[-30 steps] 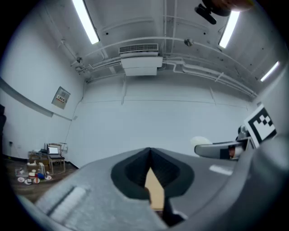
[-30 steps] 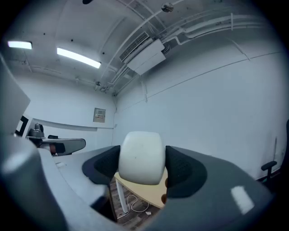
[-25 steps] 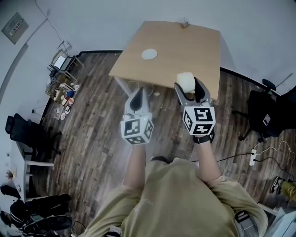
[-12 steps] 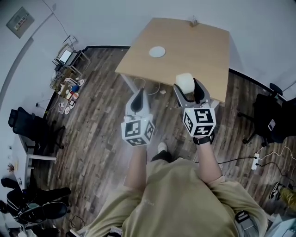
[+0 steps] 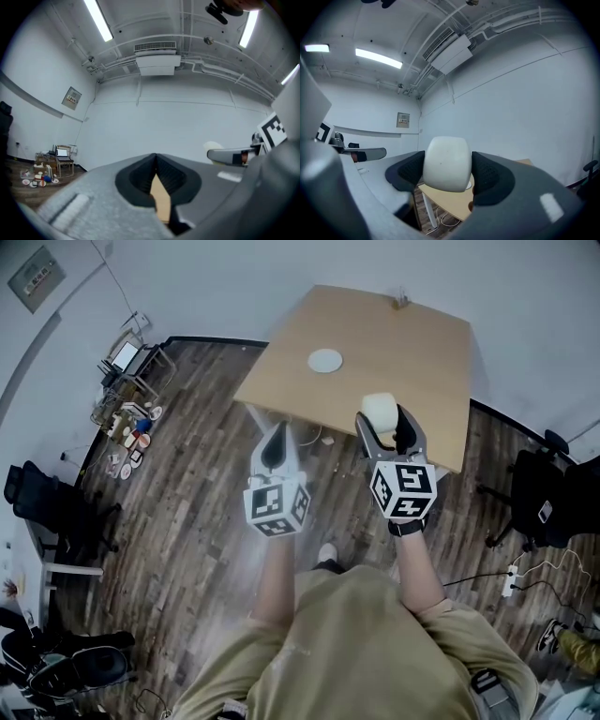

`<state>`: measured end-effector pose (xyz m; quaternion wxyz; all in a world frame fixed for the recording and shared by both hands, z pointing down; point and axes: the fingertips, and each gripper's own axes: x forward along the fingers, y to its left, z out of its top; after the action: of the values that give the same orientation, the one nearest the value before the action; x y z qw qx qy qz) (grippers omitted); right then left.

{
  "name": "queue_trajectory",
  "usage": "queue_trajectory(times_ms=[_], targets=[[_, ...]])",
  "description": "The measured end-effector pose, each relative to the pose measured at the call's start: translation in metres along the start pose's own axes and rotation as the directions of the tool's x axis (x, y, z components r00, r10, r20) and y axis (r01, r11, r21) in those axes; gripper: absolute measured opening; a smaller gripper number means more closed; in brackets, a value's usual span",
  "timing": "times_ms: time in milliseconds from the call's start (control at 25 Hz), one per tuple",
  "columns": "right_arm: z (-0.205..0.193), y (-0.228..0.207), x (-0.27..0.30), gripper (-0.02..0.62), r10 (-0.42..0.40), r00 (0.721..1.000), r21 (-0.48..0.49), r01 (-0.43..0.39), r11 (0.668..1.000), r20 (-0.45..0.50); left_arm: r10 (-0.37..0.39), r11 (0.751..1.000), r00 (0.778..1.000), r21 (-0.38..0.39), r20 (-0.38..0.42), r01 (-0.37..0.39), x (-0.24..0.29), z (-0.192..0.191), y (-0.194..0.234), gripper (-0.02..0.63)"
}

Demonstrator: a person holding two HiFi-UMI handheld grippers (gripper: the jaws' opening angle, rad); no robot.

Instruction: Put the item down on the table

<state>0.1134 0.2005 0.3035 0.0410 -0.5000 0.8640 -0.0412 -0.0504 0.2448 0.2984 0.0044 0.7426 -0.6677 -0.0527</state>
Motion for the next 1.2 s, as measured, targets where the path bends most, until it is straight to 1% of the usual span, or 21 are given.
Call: queue_trajectory(times_ms=[200, 400, 640, 760, 920, 1040, 1200], targets=[[-0.001, 0.011, 0.048, 0.319, -0.017, 1.0, -0.016, 0.017, 1.0, -0.005, -0.037, 0.999, 0.999, -0.004, 0.006, 0.037, 0.035, 0.001, 0.03, 0.0], [-0.012, 0.031, 0.092, 0.319, -0.022, 0.999, -0.033, 0.021, 0.999, -0.039, -0.058, 0.998, 0.998, -0.038, -0.004, 0.058, 0.061, -0.006, 0.064, 0.0], [-0.033, 0.048, 0.133, 0.319, -0.032, 0.996, -0.054, 0.027, 0.998, -0.079, -0.069, 0.995, 0.997, -0.076, -0.034, 0.066, 0.085, -0.029, 0.102, 0.0], [-0.045, 0.046, 0.153, 0.319, -0.034, 0.994, -0.057, 0.028, 0.998, -0.106, -0.071, 0.994, 0.996, -0.093, -0.056, 0.065, 0.101, -0.042, 0.113, 0.0], [-0.049, 0.036, 0.183, 0.319, -0.029, 0.993, -0.046, 0.024, 0.999, -0.114, -0.07, 0.993, 0.995, -0.102, -0.064, 0.064, 0.131, -0.046, 0.123, 0.0], [-0.058, 0.024, 0.215, 0.319, -0.02, 0.992, -0.036, 0.016, 0.999, -0.124, -0.065, 0.993, 0.995, -0.098, -0.07, 0.058, 0.159, -0.054, 0.131, 0.0], [-0.067, 0.004, 0.267, 0.319, 0.007, 0.991, -0.019, -0.01, 1.0, -0.131, -0.04, 0.996, 0.996, -0.085, -0.078, 0.033, 0.208, -0.063, 0.144, 0.0]])
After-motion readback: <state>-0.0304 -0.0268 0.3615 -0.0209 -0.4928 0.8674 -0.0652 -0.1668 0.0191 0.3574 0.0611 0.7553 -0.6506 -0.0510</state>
